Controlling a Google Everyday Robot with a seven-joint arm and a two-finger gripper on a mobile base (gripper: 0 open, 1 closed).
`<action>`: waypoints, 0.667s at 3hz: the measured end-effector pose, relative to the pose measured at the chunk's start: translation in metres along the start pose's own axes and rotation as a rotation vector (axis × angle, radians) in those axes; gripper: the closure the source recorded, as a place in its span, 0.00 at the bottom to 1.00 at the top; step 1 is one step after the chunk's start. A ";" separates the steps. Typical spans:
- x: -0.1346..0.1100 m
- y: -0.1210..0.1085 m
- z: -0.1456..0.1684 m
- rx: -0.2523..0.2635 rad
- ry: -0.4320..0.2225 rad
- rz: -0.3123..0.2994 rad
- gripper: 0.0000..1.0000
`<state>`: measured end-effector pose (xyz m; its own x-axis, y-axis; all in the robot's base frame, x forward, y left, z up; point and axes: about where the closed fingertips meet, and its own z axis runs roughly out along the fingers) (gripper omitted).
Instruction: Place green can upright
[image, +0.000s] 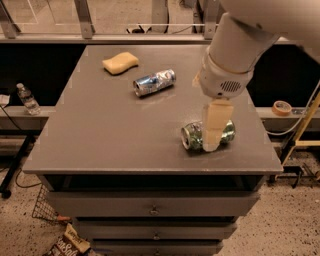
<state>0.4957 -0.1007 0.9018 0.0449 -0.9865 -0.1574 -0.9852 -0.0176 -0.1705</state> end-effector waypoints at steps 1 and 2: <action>0.006 0.002 0.025 -0.048 0.051 0.006 0.00; 0.007 0.004 0.038 -0.057 0.106 0.001 0.00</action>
Offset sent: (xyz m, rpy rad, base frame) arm 0.0024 -0.0016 -0.0534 -0.1844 0.0602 -0.0120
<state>0.4986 -0.1017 0.8627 0.0293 -0.9981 -0.0533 -0.9931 -0.0230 -0.1146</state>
